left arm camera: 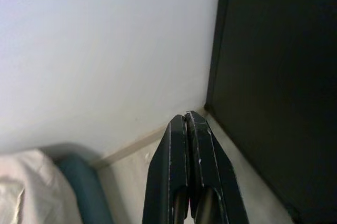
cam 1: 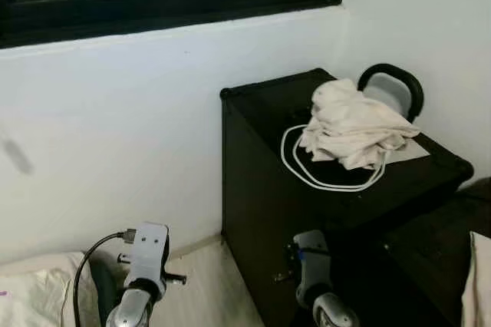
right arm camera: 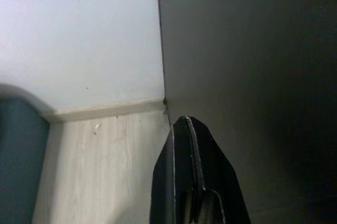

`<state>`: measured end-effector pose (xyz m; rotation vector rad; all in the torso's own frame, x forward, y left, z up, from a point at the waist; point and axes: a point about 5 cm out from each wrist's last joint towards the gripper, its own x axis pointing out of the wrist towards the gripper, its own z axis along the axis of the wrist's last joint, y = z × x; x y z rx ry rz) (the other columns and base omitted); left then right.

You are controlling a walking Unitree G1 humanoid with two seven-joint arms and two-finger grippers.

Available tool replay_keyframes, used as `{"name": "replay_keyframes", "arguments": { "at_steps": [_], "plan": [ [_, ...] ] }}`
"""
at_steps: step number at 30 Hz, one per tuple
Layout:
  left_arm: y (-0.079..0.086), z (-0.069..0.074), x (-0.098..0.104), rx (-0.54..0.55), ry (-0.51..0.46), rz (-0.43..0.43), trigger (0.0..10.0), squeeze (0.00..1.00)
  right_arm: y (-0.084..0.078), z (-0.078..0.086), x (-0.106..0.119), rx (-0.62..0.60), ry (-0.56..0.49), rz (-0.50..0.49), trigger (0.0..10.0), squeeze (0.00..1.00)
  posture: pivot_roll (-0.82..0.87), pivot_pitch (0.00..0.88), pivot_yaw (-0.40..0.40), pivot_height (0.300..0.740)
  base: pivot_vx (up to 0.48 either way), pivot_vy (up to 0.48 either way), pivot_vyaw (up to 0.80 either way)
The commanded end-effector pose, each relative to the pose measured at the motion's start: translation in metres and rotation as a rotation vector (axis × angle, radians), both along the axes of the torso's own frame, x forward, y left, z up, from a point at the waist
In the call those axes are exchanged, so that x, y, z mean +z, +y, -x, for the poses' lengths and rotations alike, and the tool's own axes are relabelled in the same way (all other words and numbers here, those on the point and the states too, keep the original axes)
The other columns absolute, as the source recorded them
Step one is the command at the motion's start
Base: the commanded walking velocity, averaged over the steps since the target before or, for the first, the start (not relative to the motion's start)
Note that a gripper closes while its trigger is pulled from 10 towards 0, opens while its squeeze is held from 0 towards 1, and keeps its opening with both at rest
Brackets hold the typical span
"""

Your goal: Clean up the room

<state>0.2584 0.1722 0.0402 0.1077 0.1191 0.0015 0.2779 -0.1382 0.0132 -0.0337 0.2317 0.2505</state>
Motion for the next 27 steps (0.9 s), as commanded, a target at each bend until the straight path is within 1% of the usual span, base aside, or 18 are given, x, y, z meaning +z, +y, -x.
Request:
{"name": "replay_keyframes", "arguments": {
  "at_steps": [1, 9, 10, 16, 21, 27],
  "plan": [
    [0.0049, 0.0048, -0.0050, 0.014, 0.020, 0.001, 10.0, 0.00, 0.0036, -0.0007, 0.0013, 0.010, -0.006, -0.007, 10.0, 0.00, -0.03, 0.107, -0.048, 0.740, 0.000, 0.000, 0.00],
    [0.0028, 0.0085, -0.0068, -0.009, 0.015, -0.005, 10.0, 0.00, 0.0051, 0.0035, -0.0026, 0.017, 0.005, -0.004, 10.0, 0.00, -0.03, 0.101, -0.050, 0.740, 0.000, 0.000, 0.00],
    [0.0002, 0.0093, -0.0075, -0.028, 0.016, 0.001, 10.0, 0.00, 0.0061, 0.0050, -0.0040, 0.019, 0.010, -0.005, 10.0, 0.00, -0.03, 0.098, -0.050, 0.740, 0.000, 0.000, 0.00],
    [-0.0012, 0.0099, -0.0080, -0.038, 0.022, 0.012, 10.0, 0.00, 0.0065, 0.0062, -0.0057, 0.017, 0.018, -0.007, 10.0, 0.00, -0.03, 0.094, -0.045, 0.740, 0.000, 0.000, 0.00],
    [-0.0007, 0.0106, -0.0082, -0.042, 0.022, 0.009, 10.0, 0.00, 0.0070, 0.0073, -0.0067, 0.016, 0.020, -0.006, 10.0, 0.00, -0.03, 0.094, -0.045, 0.740, 0.000, 0.431, 0.00],
    [0.0002, 0.0113, -0.0081, -0.046, 0.018, -0.014, 10.0, 0.00, 0.0084, 0.0091, -0.0079, 0.016, 0.024, -0.008, 10.0, 0.00, -0.03, 0.089, -0.042, 0.740, 0.000, 0.000, 0.00]
  ]
}}
